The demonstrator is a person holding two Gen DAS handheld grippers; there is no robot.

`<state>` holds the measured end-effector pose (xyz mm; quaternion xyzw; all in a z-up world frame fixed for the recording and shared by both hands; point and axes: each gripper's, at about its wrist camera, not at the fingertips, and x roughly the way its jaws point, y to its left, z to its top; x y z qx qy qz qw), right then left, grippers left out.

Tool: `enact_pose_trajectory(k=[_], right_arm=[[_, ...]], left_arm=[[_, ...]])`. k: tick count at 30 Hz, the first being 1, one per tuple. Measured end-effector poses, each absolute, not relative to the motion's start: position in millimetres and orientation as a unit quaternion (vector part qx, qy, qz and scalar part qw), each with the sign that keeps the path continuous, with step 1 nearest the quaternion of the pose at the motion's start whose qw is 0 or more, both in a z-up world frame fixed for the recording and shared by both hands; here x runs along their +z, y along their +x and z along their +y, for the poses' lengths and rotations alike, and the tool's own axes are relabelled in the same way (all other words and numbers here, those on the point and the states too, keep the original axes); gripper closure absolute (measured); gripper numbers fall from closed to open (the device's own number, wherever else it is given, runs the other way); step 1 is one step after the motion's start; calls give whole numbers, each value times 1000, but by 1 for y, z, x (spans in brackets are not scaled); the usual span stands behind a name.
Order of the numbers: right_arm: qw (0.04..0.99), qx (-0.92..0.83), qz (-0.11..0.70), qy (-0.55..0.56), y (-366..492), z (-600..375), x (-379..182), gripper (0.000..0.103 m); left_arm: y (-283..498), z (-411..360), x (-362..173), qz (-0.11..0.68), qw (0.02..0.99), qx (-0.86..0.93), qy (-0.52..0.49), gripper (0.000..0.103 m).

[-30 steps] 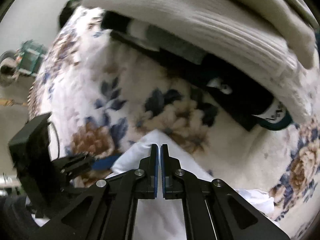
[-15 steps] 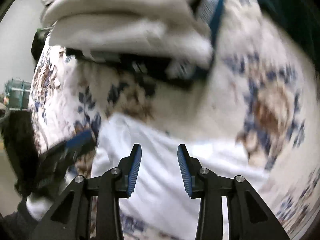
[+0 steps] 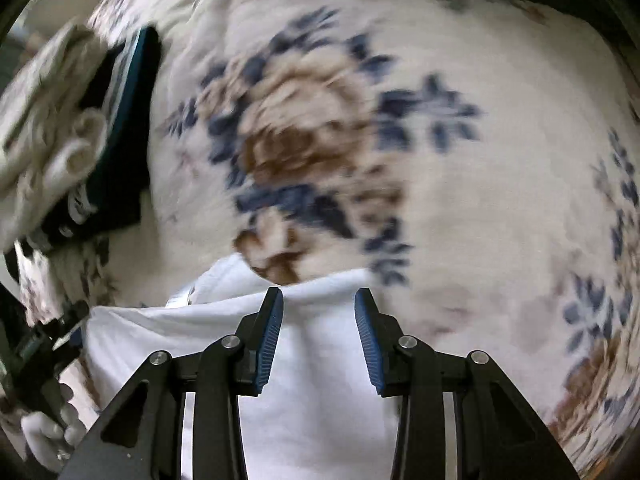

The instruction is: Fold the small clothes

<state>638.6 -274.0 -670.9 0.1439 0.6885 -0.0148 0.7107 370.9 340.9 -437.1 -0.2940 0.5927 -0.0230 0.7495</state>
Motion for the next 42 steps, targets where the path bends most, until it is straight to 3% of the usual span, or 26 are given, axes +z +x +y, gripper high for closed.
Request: enact_pose_trajectory(k=[4,8,10,13,17,20,24,25,26,27,28,29,30,39,42], right_arm=[[732,51,669,120,603,-261,-630,57],[699,103,708,8,544,-223,-642,57],[677,91,728,-68,512,-215,-671,57],[665,19,740,-98,496,-240,-697,56],[670,-32,735,96,488,-291,-686,52],[663,-50,703,254,472,-323,-677,50],[575,-63,667,469,435,-348,-700,48],[555,-65,665,495,428,-348,-709,48],[538,-63,665,514,423,-345,-719,48],[527,-60,667,523,426,-341,-730,48],[527,-60,663,529,425,-338,-734,52],[537,-65,654,529,428,-335,-732,84],[556,-78,654,507,427,-334,-727,98],[613,-70,684,390,453,-333,-714,99],[607,-57,707,358,465,-329,-723,97]], left_arm=[[334,313,-413,595,772,-31,-223,43],[297,296,-458,657,744,4,-117,43],[290,301,-476,675,726,8,-133,41],[280,325,-461,658,725,18,-203,43],[249,348,-441,625,710,34,-322,43],[224,346,-458,620,664,46,-416,43],[204,330,-490,600,613,63,-510,46],[201,323,-489,590,620,70,-513,62],[200,322,-487,581,634,81,-504,89],[201,321,-485,580,641,80,-496,90],[201,320,-482,579,650,80,-486,91],[201,318,-477,576,662,82,-472,92],[207,314,-475,576,673,80,-457,92],[207,326,-490,612,655,78,-437,86],[213,332,-458,619,673,81,-396,60]])
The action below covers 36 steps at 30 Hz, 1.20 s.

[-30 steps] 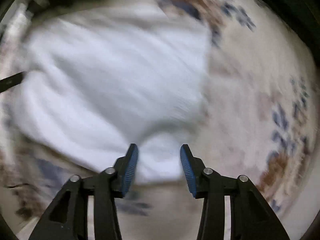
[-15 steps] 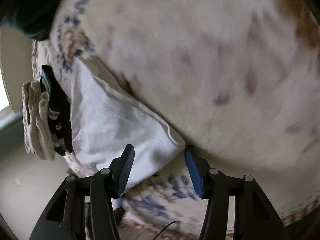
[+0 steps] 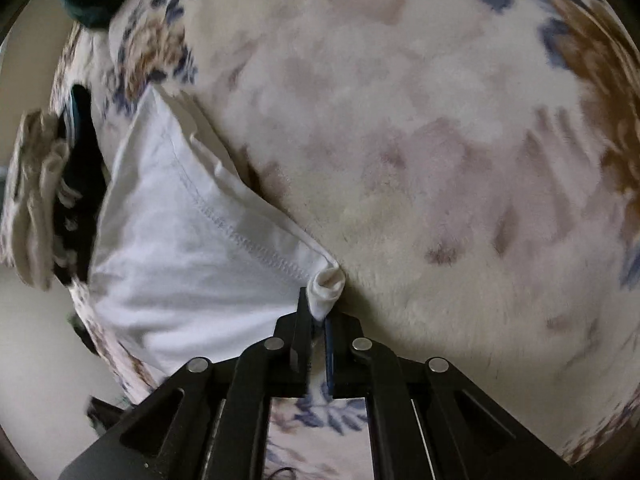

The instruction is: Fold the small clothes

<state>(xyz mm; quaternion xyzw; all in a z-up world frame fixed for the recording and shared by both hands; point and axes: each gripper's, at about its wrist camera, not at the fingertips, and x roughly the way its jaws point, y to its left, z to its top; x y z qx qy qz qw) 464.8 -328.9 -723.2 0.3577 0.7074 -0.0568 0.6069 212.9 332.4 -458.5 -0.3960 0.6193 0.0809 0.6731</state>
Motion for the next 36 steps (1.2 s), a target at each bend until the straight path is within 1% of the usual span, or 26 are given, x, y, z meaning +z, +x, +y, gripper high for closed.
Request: enact_pose_trajectory(k=[1,2,3,4,5,8,10,12,14,16,19,21,22,23,24,25,28,30,31,32,34,36], right_arm=[[608,-51,714,342,469,-328,-721,92],[611,-49,717,331,471,-329,-715,81],[620,-51,715,318,473,-330,-705,74],[631,-54,713,302,475,-331,-695,61],[648,-57,705,282,476,-332,-680,59],[682,-41,687,248,480,-327,-646,59],[686,6,681,256,492,-304,-632,59],[675,54,681,279,506,-272,-633,59],[654,97,682,312,518,-234,-645,59],[634,139,677,347,526,-197,-660,59],[566,196,677,428,531,-142,-702,59],[527,197,702,438,524,-117,-732,60],[510,189,716,437,514,-111,-744,63],[501,188,725,434,503,-109,-750,74],[496,183,735,425,490,-110,-753,79],[493,180,741,418,480,-113,-755,81],[473,163,751,431,458,-127,-751,80],[497,170,738,423,463,-131,-730,80],[513,183,725,422,469,-130,-717,78],[528,199,706,428,480,-126,-703,73],[529,213,690,446,500,-114,-698,66],[537,213,687,440,520,-95,-707,66]], left_arm=[[216,333,-446,612,687,72,-385,41],[217,335,-435,603,700,65,-376,36],[226,335,-422,595,717,58,-359,36],[235,333,-418,594,723,48,-350,36],[250,331,-416,594,729,31,-337,36],[304,321,-430,613,744,1,-267,36],[336,312,-449,633,741,-16,-224,36],[358,307,-470,656,729,-37,-191,36],[377,304,-489,676,715,-55,-169,36],[385,308,-494,680,709,-64,-174,36],[395,318,-495,680,705,-69,-192,36],[393,327,-495,681,698,-71,-210,36],[392,331,-496,681,696,-72,-217,36],[392,333,-495,681,694,-75,-220,36],[392,334,-493,683,691,-78,-222,36],[392,334,-489,682,691,-80,-223,36],[391,335,-472,677,697,-82,-221,36],[389,336,-460,663,704,-97,-234,36],[388,336,-458,662,705,-101,-234,36],[389,336,-459,663,704,-104,-230,36],[393,335,-470,671,703,-95,-216,36],[398,335,-486,683,694,-85,-213,36]])
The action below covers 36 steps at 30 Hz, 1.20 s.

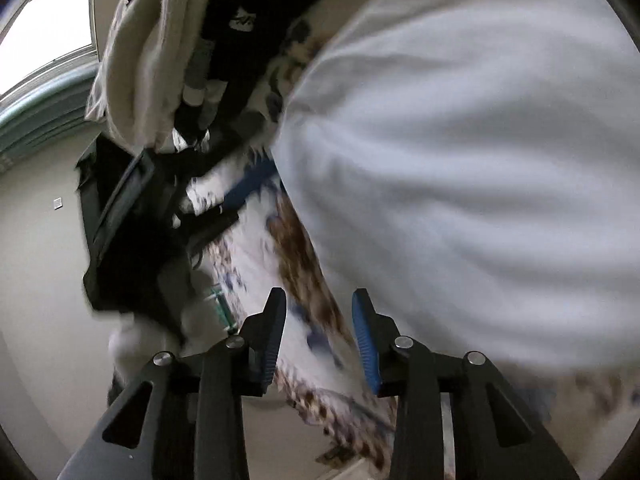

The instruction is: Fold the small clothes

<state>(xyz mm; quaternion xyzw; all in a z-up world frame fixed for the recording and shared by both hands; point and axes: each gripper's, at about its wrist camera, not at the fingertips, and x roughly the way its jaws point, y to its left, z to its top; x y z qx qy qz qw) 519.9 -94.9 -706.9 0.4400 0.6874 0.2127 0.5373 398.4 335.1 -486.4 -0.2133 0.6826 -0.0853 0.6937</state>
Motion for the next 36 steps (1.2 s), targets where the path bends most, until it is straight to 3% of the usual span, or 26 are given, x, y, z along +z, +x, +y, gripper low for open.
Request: enact_pose_trajectory(k=[4,8,13,16,17,19,26,36], right_arm=[[512,218,730,397,527,-48,-745,66],[516,227,741,366,496,-36,-741,75],[491,214,751,387,469,-53,-744,77],[509,219,745,372,458,-75,-716,71],[533,220,738,351,457,-85,-699,62],[574,208,723,325,459,-101,-676,54],[637,74,705,301,454,-216,-654,54],[692,-27,659,295,501,-310,-668,54]], left_arm=[[405,334,-499,687,691,-81,-210,36],[408,334,-498,683,690,-76,-228,36],[397,357,-464,653,713,-66,-247,36],[377,360,-435,622,736,-55,-262,36],[370,357,-429,617,741,-55,-260,36],[362,344,-429,617,745,-59,-246,36],[379,301,-491,661,740,-32,-120,34],[382,319,-473,647,745,-22,-161,34]])
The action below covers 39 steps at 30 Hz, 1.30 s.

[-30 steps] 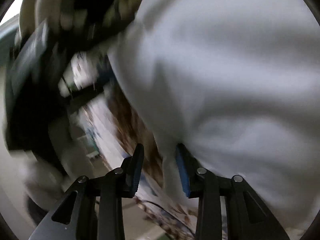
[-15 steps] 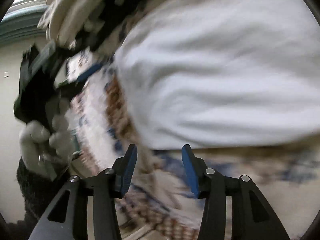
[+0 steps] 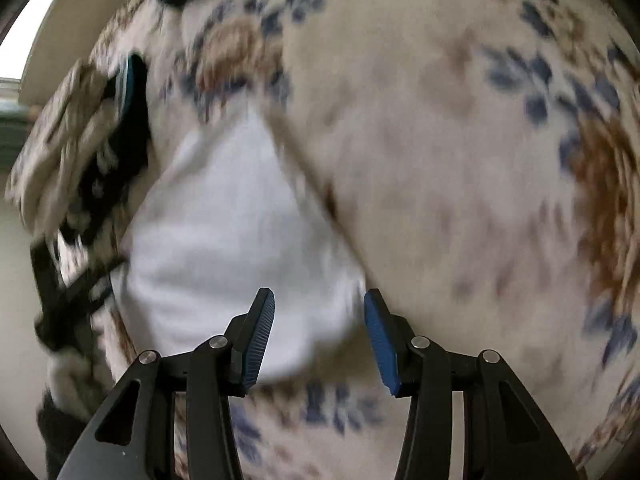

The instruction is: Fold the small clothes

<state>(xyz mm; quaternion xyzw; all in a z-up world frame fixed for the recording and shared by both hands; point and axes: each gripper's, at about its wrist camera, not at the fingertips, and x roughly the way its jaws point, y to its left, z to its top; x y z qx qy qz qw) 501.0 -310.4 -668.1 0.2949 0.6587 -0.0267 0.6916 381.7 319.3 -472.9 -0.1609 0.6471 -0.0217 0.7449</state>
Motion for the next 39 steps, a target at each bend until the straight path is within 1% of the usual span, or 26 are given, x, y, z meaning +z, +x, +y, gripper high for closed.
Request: enact_pose_trajectory(k=[5,7,8,9,10,16,19,23,25,27,30,31,32,33,36,39], right_arm=[[730,0,622,283,573,-311,-682,54],[730,21,629,266,603,-296,-695,56],[732,26,629,262,612,-291,-698,79],[743,27,622,246,621,-279,-699,97],[752,24,621,221,625,-274,-696,100],[804,29,570,168,620,-261,-657,101],[809,24,563,168,621,-267,-652,101],[805,9,565,181,630,-274,-661,101],[794,12,580,180,637,-271,-673,100],[762,15,615,204,642,-276,-689,100],[736,3,630,249,632,-294,-687,91],[735,2,627,260,625,-300,-681,77],[733,4,622,273,615,-307,-673,59],[731,4,618,289,600,-316,-665,55],[704,1,640,308,561,-325,-660,54],[669,-3,670,322,529,-322,-674,54]], left_arm=[[383,323,-484,652,739,-12,-170,34],[377,322,-484,650,740,-11,-171,34],[377,322,-484,648,741,-10,-174,34],[377,322,-483,647,742,-9,-175,34],[377,323,-483,647,741,-9,-176,34],[377,330,-485,646,740,-4,-190,34],[381,330,-487,646,740,1,-191,34],[383,331,-491,649,735,8,-196,34],[383,334,-488,649,733,7,-204,34],[382,338,-480,648,731,7,-213,34],[370,347,-461,634,742,17,-218,34],[364,349,-454,629,745,19,-223,35],[355,352,-449,624,747,23,-226,35],[347,354,-445,622,749,29,-226,35],[319,356,-441,623,744,38,-240,35],[295,356,-453,632,723,37,-276,35]])
